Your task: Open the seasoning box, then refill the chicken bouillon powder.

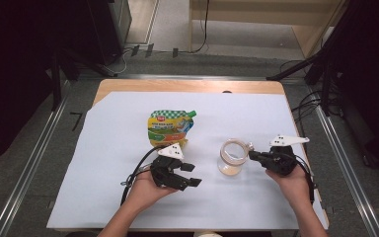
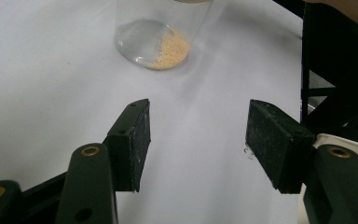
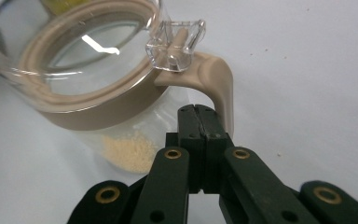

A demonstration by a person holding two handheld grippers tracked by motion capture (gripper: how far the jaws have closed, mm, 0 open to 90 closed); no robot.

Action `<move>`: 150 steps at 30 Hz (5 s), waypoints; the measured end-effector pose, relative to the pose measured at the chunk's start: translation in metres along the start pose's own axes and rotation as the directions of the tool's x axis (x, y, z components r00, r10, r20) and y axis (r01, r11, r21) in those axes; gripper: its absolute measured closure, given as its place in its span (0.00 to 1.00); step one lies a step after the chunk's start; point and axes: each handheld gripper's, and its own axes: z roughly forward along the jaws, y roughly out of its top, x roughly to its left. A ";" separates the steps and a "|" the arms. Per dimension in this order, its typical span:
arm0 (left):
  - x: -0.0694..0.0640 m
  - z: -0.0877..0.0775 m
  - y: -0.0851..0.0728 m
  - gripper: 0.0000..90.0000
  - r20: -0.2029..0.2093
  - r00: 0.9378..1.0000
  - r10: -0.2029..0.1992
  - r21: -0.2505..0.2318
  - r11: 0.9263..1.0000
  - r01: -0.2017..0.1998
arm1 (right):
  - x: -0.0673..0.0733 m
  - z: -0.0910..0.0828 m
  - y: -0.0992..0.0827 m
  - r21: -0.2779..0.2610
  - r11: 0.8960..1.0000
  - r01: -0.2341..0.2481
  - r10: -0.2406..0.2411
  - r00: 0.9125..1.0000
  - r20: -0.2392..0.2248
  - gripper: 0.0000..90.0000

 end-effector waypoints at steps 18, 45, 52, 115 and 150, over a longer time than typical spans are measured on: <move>0.004 0.011 0.034 0.27 0.042 0.999 -0.006 -0.047 0.999 0.008 | -0.018 0.017 -0.001 -0.018 0.992 -0.122 0.123 0.989 0.087 1.00; 0.008 0.059 0.057 0.13 -0.048 0.997 0.055 0.014 0.998 -0.055 | 0.006 0.038 0.006 0.033 0.999 -0.026 0.024 0.998 0.051 1.00; 0.007 0.068 0.058 0.10 -0.070 0.995 0.076 -0.013 0.997 -0.077 | 0.006 0.036 0.007 0.017 0.999 -0.037 0.036 0.998 0.042 1.00; -0.007 0.048 0.090 0.15 -0.089 0.983 0.164 -0.006 0.986 -0.165 | 0.005 0.031 0.008 0.019 0.998 -0.065 0.064 0.998 0.019 1.00; 0.007 0.052 0.127 0.74 -0.134 0.990 0.055 -0.048 0.997 -0.062 | 0.005 0.031 0.006 0.015 0.997 -0.078 0.078 0.997 0.011 1.00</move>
